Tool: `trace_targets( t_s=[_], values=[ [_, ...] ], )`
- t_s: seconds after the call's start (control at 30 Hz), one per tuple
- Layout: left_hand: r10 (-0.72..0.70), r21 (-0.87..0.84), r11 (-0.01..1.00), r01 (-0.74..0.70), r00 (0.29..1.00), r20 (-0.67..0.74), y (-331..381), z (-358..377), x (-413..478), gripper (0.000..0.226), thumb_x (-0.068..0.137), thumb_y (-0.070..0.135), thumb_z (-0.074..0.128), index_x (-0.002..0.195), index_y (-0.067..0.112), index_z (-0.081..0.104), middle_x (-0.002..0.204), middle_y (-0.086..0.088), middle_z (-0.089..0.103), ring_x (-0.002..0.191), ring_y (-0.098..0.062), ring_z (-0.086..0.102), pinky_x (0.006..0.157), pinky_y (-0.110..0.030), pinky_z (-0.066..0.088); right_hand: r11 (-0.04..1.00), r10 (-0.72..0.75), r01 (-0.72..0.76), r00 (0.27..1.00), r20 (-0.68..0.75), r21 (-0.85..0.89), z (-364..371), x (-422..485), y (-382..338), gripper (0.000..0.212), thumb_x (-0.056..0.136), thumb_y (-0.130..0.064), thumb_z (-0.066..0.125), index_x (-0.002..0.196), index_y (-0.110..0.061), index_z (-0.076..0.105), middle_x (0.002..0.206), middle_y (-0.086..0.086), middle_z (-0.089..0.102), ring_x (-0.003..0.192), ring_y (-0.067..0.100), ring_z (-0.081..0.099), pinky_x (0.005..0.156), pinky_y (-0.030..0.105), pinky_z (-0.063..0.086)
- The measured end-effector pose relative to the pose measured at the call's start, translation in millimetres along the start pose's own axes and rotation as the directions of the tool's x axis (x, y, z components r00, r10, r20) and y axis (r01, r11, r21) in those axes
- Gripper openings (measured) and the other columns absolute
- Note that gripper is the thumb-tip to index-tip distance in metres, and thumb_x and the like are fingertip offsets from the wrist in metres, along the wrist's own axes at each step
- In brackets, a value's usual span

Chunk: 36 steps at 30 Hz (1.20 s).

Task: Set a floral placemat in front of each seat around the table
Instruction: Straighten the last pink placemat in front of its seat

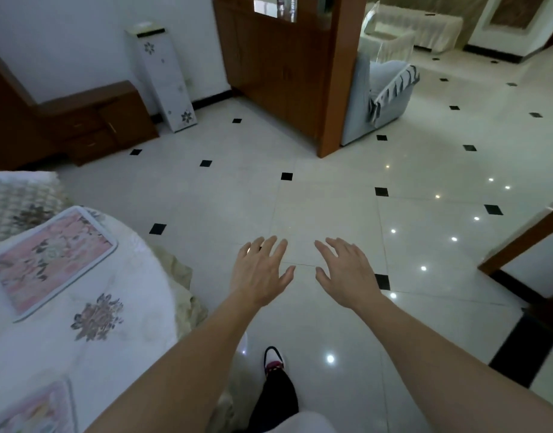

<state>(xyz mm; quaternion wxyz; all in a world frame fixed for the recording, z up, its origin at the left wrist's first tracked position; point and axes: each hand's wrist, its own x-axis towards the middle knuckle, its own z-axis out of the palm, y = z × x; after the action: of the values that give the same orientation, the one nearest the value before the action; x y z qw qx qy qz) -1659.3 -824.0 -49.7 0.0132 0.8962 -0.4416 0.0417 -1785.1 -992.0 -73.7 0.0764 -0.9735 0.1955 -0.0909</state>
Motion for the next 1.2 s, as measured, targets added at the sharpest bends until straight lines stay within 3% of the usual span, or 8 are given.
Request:
trace_targets(
  t_s=[0.23, 0.53, 1.07, 1.2],
  values=[
    [-0.048, -0.015, 0.999, 0.047, 0.999, -0.006, -49, 17, 80, 0.065, 0.095, 0.06, 0.034, 0.147, 0.022, 0.035, 0.151, -0.005, 0.043, 0.137, -0.027, 0.04, 0.113, -0.043, 0.033, 0.999, -0.052, 0.053, 0.998, 0.027, -0.011, 16, 105, -2, 0.057, 0.092, -0.04, 0.05, 0.145, -0.022, 0.04, 0.145, 0.006, 0.047, 0.136, 0.024, 0.039, 0.115, 0.044, 0.026],
    [-0.132, -0.042, 0.99, 0.131, 0.991, -0.026, -160, 20, 207, 0.066, 0.096, 0.059, 0.031, 0.15, 0.023, 0.031, 0.154, -0.004, 0.039, 0.14, -0.026, 0.036, 0.114, -0.042, 0.03, 0.99, -0.133, 0.135, 0.99, 0.05, -0.038, 39, 288, -33, 0.056, 0.092, -0.041, 0.051, 0.144, -0.023, 0.042, 0.142, 0.005, 0.05, 0.135, 0.023, 0.041, 0.114, 0.042, 0.028],
    [-0.374, -0.015, 0.927, 0.374, 0.924, -0.077, -342, 45, 339, 0.064, 0.089, 0.06, 0.036, 0.138, 0.022, 0.05, 0.135, -0.003, 0.06, 0.121, -0.025, 0.055, 0.099, -0.042, 0.045, 0.927, -0.37, 0.367, 0.929, 0.018, 0.083, 106, 537, -122, 0.054, 0.087, -0.036, 0.059, 0.137, -0.018, 0.051, 0.133, 0.01, 0.057, 0.124, 0.027, 0.052, 0.107, 0.045, 0.038],
    [-0.415, 0.027, 0.908, 0.419, 0.905, -0.09, -394, 50, 391, 0.063, 0.09, 0.06, 0.037, 0.139, 0.022, 0.048, 0.136, -0.003, 0.058, 0.122, -0.026, 0.054, 0.101, -0.042, 0.044, 0.892, -0.444, 0.442, 0.896, 0.005, 0.094, 123, 621, -143, 0.054, 0.085, -0.038, 0.059, 0.136, -0.02, 0.053, 0.131, 0.008, 0.058, 0.123, 0.025, 0.053, 0.106, 0.045, 0.04]
  ],
)
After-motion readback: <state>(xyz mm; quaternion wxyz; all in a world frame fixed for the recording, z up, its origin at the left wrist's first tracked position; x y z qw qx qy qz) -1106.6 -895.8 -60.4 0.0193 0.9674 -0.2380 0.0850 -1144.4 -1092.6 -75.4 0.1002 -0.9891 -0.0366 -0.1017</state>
